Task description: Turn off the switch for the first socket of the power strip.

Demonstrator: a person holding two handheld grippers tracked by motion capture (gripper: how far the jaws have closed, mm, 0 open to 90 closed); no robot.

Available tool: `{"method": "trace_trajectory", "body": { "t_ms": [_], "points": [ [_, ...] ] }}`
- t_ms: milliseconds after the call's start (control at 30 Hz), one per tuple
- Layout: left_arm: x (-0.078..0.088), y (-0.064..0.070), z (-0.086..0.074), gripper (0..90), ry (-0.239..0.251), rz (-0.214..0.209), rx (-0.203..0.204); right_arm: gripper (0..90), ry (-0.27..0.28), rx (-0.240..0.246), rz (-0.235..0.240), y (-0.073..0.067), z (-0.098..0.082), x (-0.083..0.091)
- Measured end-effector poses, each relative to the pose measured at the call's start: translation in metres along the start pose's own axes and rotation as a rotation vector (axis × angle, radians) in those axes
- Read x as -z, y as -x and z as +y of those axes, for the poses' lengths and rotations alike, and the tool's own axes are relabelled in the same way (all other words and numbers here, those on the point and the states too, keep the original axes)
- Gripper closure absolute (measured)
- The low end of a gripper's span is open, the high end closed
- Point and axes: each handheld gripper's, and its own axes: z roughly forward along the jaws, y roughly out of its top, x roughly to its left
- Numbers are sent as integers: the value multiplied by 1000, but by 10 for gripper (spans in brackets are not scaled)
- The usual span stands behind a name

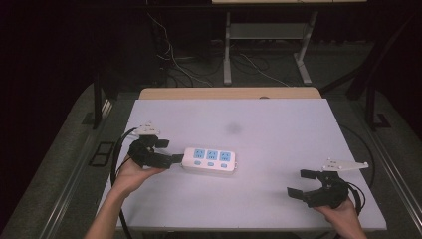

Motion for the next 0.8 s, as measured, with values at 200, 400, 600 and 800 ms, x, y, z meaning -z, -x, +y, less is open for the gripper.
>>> {"method": "trace_trajectory", "body": {
  "t_ms": [200,400,600,800],
  "points": [
    [10,2,-12,0,40,9,30,4,0,-2,1,0,0,0],
    [19,8,-26,0,99,14,41,4,-1,-3,0,0,0,-1],
    [21,14,-40,0,139,8,49,4,-2,-3,1,0,0,-1],
    [16,19,-55,0,145,9,46,4,-2,0,2,0,0,-1]
  ]
}}
